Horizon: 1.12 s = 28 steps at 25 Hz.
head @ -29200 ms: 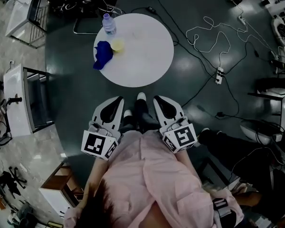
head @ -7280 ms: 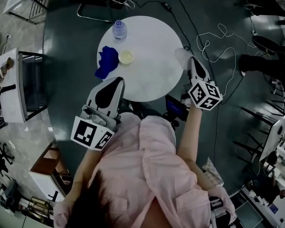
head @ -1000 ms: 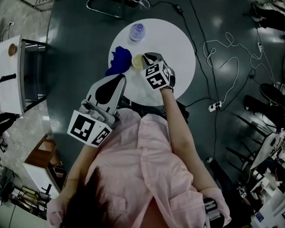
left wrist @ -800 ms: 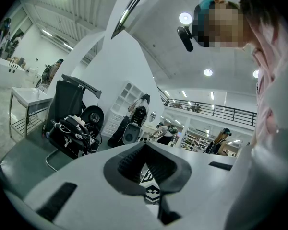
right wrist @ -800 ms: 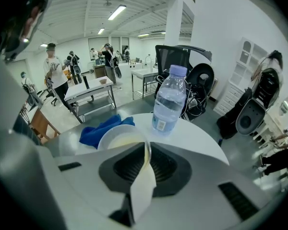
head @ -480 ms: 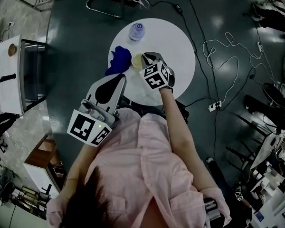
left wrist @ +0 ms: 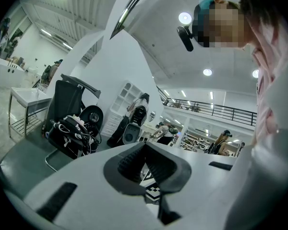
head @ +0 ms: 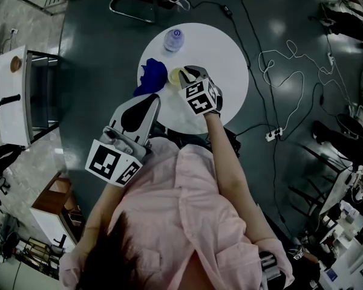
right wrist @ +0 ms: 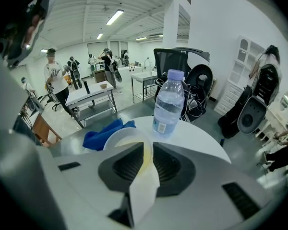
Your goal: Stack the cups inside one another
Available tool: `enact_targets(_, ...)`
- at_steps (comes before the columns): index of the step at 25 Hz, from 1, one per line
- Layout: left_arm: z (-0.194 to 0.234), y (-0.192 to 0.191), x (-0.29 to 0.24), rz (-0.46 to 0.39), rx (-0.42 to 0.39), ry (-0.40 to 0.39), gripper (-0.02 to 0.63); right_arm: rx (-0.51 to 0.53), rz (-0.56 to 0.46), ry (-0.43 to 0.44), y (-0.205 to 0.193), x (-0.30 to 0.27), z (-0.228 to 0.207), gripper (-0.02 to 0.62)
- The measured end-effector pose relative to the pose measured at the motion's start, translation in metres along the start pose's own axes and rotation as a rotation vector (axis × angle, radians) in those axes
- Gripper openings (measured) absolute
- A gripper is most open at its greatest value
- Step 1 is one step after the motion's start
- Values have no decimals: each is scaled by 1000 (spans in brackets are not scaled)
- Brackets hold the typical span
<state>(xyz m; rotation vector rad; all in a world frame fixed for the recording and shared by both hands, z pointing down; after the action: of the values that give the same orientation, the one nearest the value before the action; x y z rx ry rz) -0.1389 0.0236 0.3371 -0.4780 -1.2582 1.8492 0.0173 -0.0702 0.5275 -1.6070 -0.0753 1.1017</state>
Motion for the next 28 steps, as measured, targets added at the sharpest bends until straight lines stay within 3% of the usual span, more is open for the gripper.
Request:
enact_targets(14,-6,-2,-1,4,0,-35,14,-67,-103,-61,13,20,-9,112)
enact_targets(20,-11,-4,-4,15,6,-71,15,-134,-179,-160,20,42,-15,110)
enact_targets(24,-14,-8,-10,27,12,-102,14,-188,-262,-261,20,66,-29,50)
enact_targets(28,-19,-13,-16,44,6,-139,15,-224,-337,-348,19,91,-43,37)
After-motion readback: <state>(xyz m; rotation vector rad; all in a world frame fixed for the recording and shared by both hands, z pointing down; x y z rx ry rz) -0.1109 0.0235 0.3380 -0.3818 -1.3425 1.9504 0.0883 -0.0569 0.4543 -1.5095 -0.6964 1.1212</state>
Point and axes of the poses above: the fingertips, and each gripper's own axes: x backward along the fingers, z to its left, y out of its top, the point moved 7 cm from there along x, backward along the fingers, and after that the axes turned 15 degrees about -z, right-handed, at the moved point
